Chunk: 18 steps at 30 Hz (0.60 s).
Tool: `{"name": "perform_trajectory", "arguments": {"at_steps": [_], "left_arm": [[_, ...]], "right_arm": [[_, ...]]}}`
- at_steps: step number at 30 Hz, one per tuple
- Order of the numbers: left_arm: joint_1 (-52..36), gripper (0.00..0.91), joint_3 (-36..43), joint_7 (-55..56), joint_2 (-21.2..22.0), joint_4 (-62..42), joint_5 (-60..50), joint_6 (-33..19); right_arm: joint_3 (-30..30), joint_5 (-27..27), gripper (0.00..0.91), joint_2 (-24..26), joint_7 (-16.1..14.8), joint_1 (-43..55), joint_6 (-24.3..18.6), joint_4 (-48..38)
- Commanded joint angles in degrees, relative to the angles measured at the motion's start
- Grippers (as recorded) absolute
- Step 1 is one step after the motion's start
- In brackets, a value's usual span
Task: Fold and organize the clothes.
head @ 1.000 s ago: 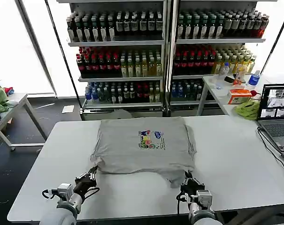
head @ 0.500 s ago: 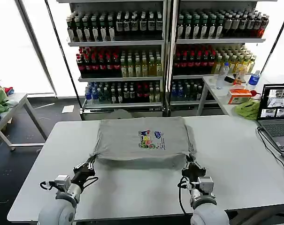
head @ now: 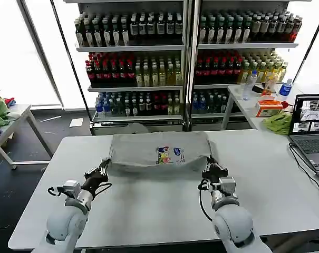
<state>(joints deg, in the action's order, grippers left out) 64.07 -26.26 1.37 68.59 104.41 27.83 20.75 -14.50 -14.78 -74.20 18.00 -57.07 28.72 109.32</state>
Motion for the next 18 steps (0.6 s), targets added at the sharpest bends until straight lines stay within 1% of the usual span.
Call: {"name": "perform_trajectory", "arguments": {"at_steps": [1, 4, 7, 10, 17, 18], "left_arm": [[-7.42, 0.0, 1.7, 0.08, -0.01, -7.24, 1.28, -0.08], [-8.33, 0.0, 2.36, 0.06, 0.26, -9.09, 1.32, 0.07], [-10.02, 0.0, 3.7, 0.1, 0.28, -12.01, 0.36, 0.14], [-10.93, 0.0, 4.78, -0.21, -0.06, -12.07, 0.58, 0.54], [-12.53, 0.01, 6.26, 0.67, -0.79, -14.33, 0.61, 2.13], [-12.52, 0.0, 6.3, 0.88, -0.82, -14.48, 0.59, 2.34]], "right_arm": [[0.4, -0.09, 0.0, -0.73, -1.11, 9.61, -0.2, -8.9], [1.2, 0.44, 0.0, -0.84, -1.65, 11.26, -0.84, -11.79], [1.36, 0.48, 0.0, -1.34, -1.69, 12.49, -0.6, -13.82], [1.58, 0.64, 0.0, -1.79, -1.88, 13.19, -0.59, -15.6], [2.0, 1.53, 0.0, -2.51, -2.37, 13.58, 0.91, -18.67], [1.95, 1.56, 0.0, -2.52, -2.45, 13.54, 1.17, -18.87]]}}
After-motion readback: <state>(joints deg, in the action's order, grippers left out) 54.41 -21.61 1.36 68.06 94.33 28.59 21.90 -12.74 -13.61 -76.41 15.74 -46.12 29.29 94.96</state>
